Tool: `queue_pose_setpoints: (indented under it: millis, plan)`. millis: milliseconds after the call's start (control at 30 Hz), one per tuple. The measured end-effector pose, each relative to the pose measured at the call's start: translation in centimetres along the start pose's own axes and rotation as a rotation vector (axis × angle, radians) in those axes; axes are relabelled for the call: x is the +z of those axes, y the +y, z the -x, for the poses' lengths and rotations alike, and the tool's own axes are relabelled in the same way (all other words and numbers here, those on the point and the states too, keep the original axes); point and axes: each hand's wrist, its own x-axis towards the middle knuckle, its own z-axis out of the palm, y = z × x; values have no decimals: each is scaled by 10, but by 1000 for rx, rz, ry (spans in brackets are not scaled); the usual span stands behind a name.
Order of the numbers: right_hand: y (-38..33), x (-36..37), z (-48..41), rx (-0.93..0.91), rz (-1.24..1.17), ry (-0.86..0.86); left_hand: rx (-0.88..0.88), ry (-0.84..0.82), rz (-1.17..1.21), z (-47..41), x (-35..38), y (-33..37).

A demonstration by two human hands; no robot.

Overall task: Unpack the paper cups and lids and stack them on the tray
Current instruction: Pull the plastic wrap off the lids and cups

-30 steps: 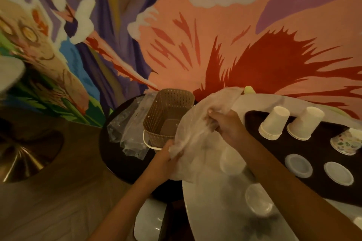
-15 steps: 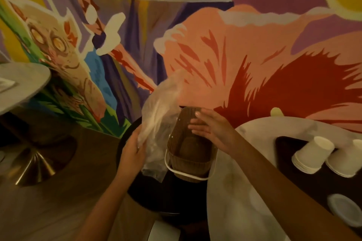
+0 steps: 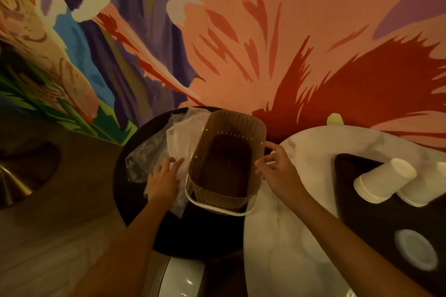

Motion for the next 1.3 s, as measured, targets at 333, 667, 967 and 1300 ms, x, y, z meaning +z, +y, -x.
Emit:
queue_pose_setpoints:
  millis: [333, 667, 967, 1300]
  plan:
    - [16, 8, 6, -44, 63, -18, 133, -285, -103, -16, 16, -11]
    - [-1, -11, 23, -144, 132, -14, 120, -192, 74, 2, -41, -23]
    - [6, -71, 76, -205, 317, 106, 200, 240, 723, 73, -108, 63]
    - [52, -151, 151, 87, 551, 187, 577, -193, 708, 153, -50, 224]
